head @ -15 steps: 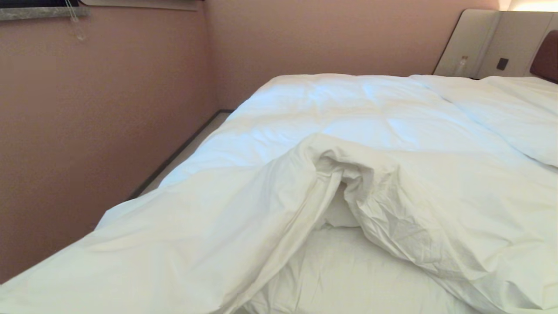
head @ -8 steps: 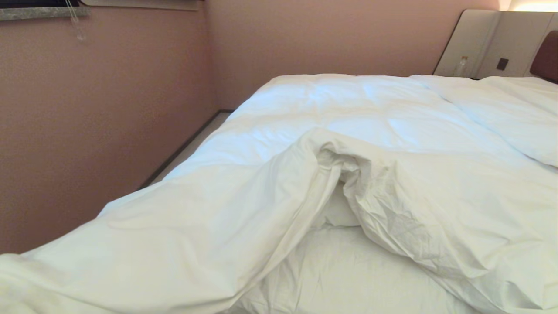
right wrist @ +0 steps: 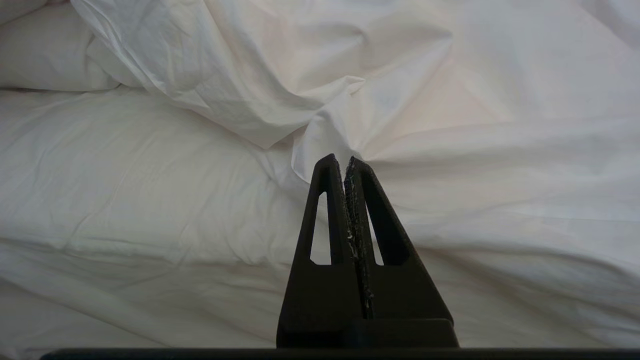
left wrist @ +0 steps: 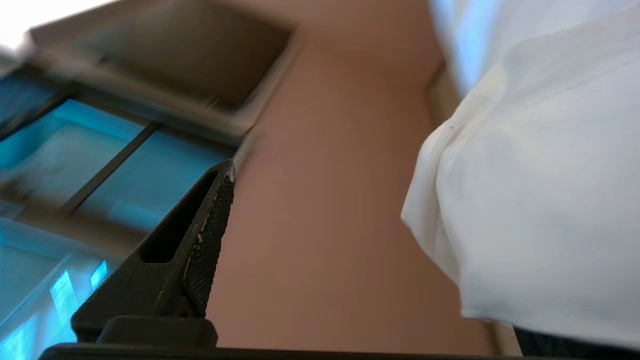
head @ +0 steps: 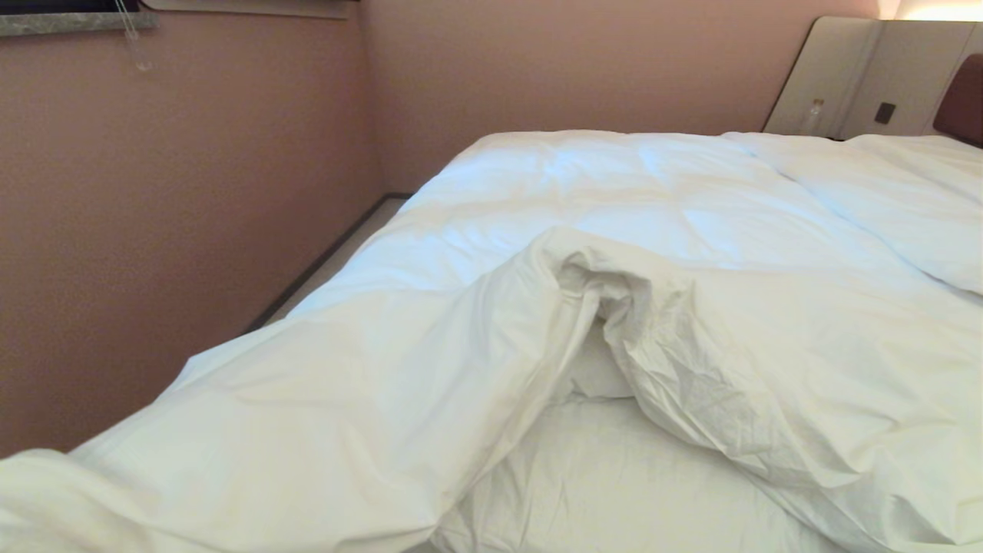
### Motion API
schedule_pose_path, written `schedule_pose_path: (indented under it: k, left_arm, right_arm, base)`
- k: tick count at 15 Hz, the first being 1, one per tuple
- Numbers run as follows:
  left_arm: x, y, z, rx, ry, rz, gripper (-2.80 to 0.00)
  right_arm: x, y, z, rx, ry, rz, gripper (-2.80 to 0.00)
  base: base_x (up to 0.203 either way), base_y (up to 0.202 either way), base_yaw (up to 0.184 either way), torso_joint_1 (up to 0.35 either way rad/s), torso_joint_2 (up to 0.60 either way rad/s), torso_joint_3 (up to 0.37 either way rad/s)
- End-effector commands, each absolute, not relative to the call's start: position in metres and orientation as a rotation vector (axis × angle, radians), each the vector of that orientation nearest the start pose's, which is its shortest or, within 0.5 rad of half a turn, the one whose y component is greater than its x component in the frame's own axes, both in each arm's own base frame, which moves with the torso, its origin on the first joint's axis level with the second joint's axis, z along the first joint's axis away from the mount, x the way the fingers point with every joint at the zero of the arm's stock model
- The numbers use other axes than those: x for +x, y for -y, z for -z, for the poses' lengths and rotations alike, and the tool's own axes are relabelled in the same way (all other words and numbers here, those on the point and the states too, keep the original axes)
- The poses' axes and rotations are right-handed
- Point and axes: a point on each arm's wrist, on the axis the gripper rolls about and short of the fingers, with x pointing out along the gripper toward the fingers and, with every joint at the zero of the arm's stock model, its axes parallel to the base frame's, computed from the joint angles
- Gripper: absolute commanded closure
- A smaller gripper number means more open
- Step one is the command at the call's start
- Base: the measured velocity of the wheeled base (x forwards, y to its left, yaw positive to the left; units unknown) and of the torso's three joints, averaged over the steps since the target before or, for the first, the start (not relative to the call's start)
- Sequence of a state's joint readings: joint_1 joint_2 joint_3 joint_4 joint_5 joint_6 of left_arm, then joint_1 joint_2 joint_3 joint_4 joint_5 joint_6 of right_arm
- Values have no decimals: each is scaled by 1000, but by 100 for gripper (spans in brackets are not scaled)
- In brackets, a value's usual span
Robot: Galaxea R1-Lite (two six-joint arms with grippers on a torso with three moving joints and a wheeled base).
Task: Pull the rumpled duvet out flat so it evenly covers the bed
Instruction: Flatten the corners of the folded blanket
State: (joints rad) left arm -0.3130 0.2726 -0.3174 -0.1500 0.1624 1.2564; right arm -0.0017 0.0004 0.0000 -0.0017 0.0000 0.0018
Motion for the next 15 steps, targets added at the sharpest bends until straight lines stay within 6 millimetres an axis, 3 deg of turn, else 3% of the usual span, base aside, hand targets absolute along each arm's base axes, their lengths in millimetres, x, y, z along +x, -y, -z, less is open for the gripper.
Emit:
schedule_pose_path:
  k: [1, 5, 10, 15]
  left_arm:
    - [-14, -6, -173, 1230, 236, 175, -280]
    - [-26, -7, -161, 1246, 49, 470, -280]
    - [-51, -11, -186, 1197, -103, 772, -280]
    - [-61, -11, -215, 1127, -65, 890, -280]
  right_arm:
    - [-23, 0, -76, 2, 2, 0, 0]
    - [-23, 0, -76, 2, 2, 0, 0]
    - [-23, 0, -76, 2, 0, 2, 0]
    - [-23, 0, -76, 2, 2, 0, 0]
  base:
    - [0, 0, 0, 0, 0, 0]
    - [0, 0, 0, 0, 0, 0]
    - [0, 0, 0, 0, 0, 0]
    - [0, 0, 0, 0, 0, 0]
